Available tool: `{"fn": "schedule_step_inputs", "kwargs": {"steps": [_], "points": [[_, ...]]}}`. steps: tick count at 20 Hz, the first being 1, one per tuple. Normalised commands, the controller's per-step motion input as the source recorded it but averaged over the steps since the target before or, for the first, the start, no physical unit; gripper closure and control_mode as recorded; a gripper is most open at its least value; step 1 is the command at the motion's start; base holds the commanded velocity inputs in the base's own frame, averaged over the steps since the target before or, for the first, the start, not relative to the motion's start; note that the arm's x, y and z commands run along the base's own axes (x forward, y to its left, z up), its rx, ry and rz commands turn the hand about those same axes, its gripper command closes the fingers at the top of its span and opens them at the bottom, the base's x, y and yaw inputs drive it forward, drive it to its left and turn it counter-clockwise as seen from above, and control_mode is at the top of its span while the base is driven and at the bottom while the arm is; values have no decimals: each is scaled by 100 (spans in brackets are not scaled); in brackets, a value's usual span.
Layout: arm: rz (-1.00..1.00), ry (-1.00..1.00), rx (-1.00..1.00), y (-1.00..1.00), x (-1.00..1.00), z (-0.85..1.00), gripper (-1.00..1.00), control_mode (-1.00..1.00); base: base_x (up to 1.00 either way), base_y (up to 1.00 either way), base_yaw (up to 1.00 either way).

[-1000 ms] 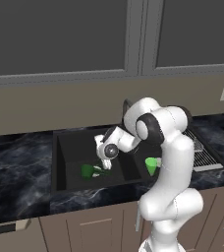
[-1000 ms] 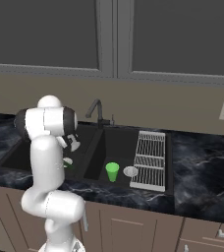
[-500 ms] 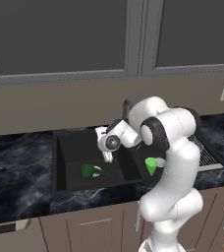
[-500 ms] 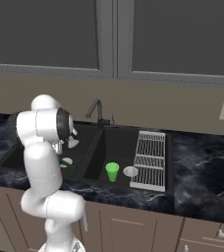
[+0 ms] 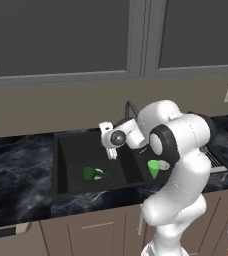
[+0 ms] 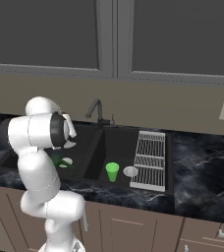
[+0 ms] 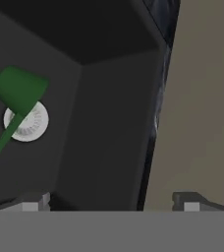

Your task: Move any existing items from the left basin to the right basin for drying. Then move the measuring cup from the counter to the left basin of the sink for washing.

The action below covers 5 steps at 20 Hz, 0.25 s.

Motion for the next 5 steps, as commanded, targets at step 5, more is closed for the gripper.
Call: {"fn": "schedule_step_inputs", "kwargs": {"steps": [5], "points": [[0, 0, -1, 0, -20, 47, -100, -100, 0, 0, 0]]}}
